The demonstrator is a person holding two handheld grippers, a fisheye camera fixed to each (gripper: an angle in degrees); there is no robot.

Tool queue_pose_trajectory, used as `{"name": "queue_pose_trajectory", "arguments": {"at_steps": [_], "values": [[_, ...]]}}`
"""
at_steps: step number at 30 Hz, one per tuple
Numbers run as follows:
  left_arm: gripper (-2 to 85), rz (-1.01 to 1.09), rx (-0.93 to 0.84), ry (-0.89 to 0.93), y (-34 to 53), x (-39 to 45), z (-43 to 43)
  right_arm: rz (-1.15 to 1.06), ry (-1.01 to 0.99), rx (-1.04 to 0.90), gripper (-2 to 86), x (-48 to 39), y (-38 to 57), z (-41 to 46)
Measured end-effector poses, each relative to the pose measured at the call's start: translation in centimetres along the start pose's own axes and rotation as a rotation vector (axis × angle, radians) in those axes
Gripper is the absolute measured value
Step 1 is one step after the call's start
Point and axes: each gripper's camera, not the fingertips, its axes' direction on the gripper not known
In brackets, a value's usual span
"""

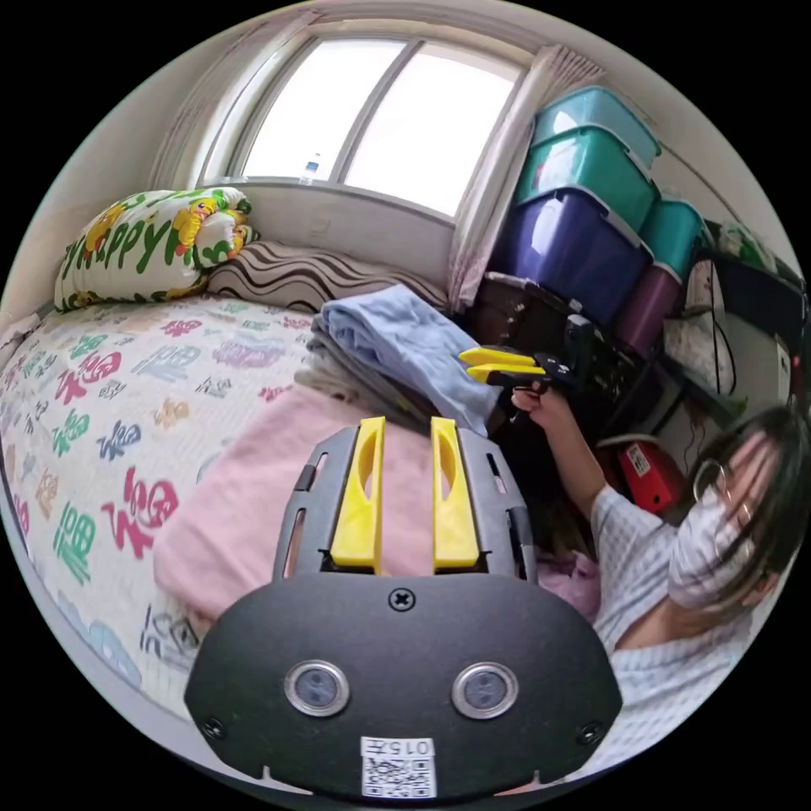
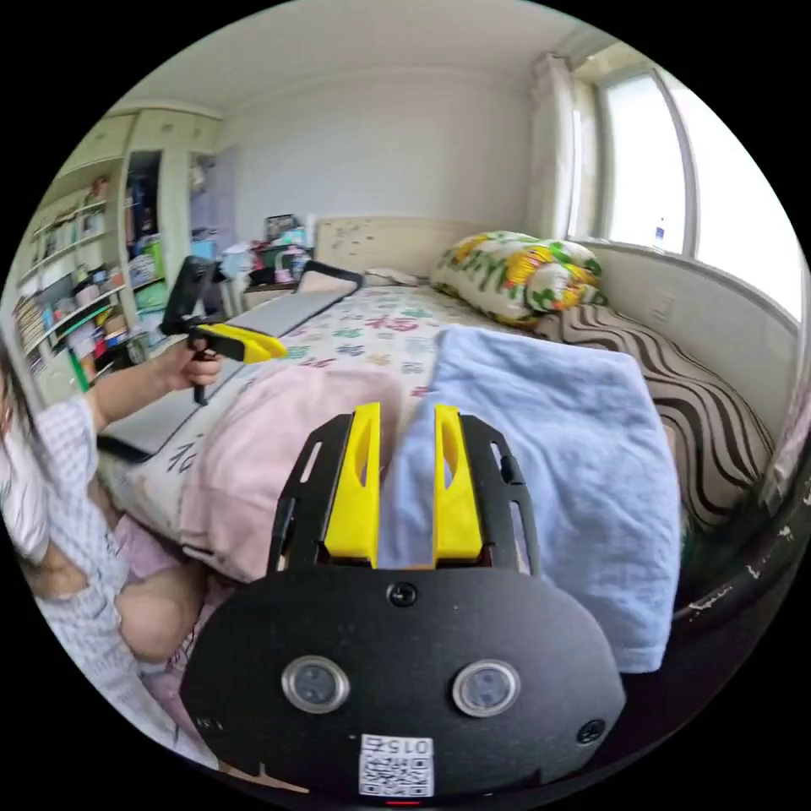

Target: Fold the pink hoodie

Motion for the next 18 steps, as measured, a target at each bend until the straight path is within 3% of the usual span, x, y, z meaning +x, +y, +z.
{"name": "queue_pose_trajectory", "arguments": {"at_steps": [7,10,12,15,18], "values": [[8.4,-0.096,0.011,-0.032,13.8,6.3,-6.4,-0.284,-0.400,-0.093,12.8,-16.4,3.2,3.0],[8.4,-0.147,-0.020,-0.081,19.3,8.6,-5.3,-0.346,-0.341,-0.235,13.7,-21.6,4.3,6.2],[8.5,-0.220,-0.011,-0.003,22.9,9.4,-3.2,-0.352,-0.263,-0.356,13.7,-23.7,4.7,8.7],[8.7,-0.300,0.015,0.074,25.2,9.8,0.0,-0.395,-0.111,-0.386,9.4,-25.2,4.7,9.7],[9.0,-0.352,0.068,0.121,25.7,9.7,2.0,-0.325,-0.163,-0.428,4.2,-24.4,3.7,9.4]]}}
